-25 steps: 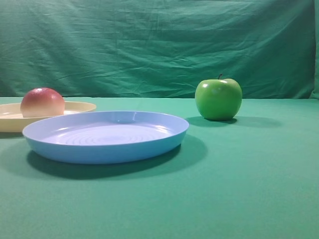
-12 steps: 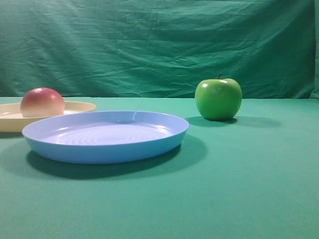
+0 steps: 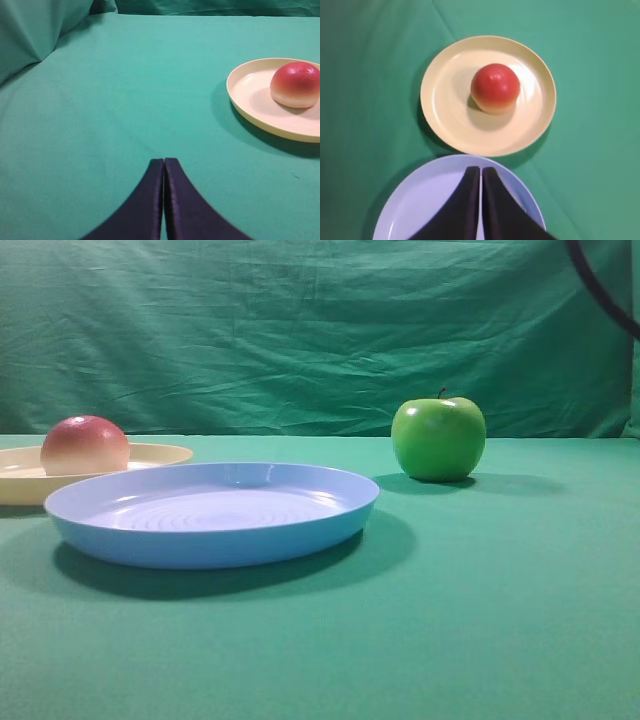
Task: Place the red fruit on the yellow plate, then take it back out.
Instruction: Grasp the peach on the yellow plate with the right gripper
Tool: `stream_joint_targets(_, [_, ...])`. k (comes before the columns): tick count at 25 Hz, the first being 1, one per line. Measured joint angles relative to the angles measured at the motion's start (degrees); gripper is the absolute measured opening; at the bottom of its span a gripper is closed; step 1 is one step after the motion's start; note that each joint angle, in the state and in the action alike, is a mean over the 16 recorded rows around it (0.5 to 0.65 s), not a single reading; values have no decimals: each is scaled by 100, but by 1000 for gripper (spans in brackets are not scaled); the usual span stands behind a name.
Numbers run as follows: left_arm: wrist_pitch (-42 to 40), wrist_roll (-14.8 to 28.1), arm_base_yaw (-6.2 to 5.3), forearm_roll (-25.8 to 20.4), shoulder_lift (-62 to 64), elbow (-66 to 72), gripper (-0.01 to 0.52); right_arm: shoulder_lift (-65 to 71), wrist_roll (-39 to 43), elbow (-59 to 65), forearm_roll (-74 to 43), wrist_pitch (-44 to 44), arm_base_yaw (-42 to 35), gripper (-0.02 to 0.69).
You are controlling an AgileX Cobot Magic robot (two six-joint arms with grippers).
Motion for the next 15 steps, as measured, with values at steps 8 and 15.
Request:
stream_joint_targets(8, [0,0,0,0,0,0,0,1766,-220,-1748,-61,-181,416,281])
stream_joint_targets(15, [0,0,0,0,0,0,0,3009,-433,-2708,-24,-866,599,550])
